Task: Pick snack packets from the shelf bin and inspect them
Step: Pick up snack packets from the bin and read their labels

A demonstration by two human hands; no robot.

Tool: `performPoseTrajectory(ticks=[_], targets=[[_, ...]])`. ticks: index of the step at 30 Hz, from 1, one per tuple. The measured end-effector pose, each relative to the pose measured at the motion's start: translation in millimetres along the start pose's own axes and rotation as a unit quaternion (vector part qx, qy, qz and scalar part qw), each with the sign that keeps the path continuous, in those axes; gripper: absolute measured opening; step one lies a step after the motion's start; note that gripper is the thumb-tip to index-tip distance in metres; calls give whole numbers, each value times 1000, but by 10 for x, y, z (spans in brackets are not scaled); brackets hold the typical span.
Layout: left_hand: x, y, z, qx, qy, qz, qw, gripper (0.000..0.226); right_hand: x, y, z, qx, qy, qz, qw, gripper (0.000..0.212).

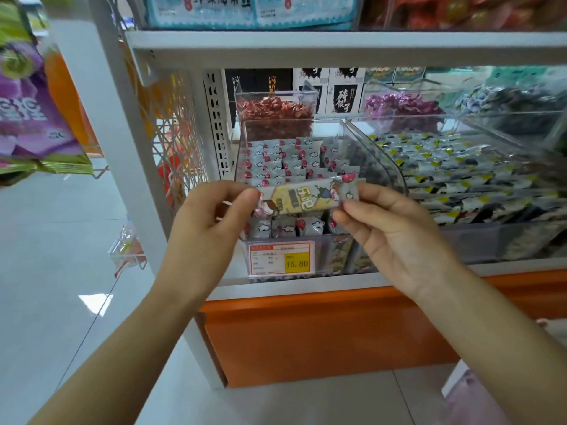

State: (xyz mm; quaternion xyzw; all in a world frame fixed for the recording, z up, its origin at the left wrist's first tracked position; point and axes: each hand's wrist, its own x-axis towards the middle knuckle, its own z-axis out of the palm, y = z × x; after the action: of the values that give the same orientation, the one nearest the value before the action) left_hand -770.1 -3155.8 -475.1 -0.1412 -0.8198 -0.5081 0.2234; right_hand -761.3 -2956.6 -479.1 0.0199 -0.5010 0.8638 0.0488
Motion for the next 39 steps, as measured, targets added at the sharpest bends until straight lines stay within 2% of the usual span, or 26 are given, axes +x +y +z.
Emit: performPoseTrajectory(ticks=[2,5,7,10,15,18,22,28,31,34,37,39], targets=[[9,4,-7,-81,4,-44,996,21,1,16,-6,0,-4,19,1000,24],[5,4,-16,-155,2,-87,984,26,-5,18,10,4,-4,28,1000,18],[4,-11,-18,-195,2,-115,974,31,-6,15,11,4,-2,31,1000,22],[1,-21,-10,-199,14,-135,971,26,-11,13,17,12,5,35,999,25],[-10,-31,22,-222,27,-145,964,19,2,4,17,61,27,44,997,12],[-14,-18,24,-243,-9,-149,959,12,18,-9,14,92,49,49,993,9],[-15,8,13,-265,-46,-135,954,18,20,-17,22,111,63,53,990,16],[-10,-14,-4,-336,-77,-148,927,14,22,-16,-5,49,59,-7,997,13],[-6,-28,-7,-314,-43,-149,937,8,6,-12,4,16,36,-39,998,14],[-1,-47,-16,-264,-16,-136,955,18,-7,-8,20,11,26,-41,999,14],[0,-41,-8,-260,-10,-131,957,30,-19,-5,43,20,19,-24,999,14],[1,-30,0,-258,-12,-127,958,30,-27,-4,62,28,12,-12,999,12]])
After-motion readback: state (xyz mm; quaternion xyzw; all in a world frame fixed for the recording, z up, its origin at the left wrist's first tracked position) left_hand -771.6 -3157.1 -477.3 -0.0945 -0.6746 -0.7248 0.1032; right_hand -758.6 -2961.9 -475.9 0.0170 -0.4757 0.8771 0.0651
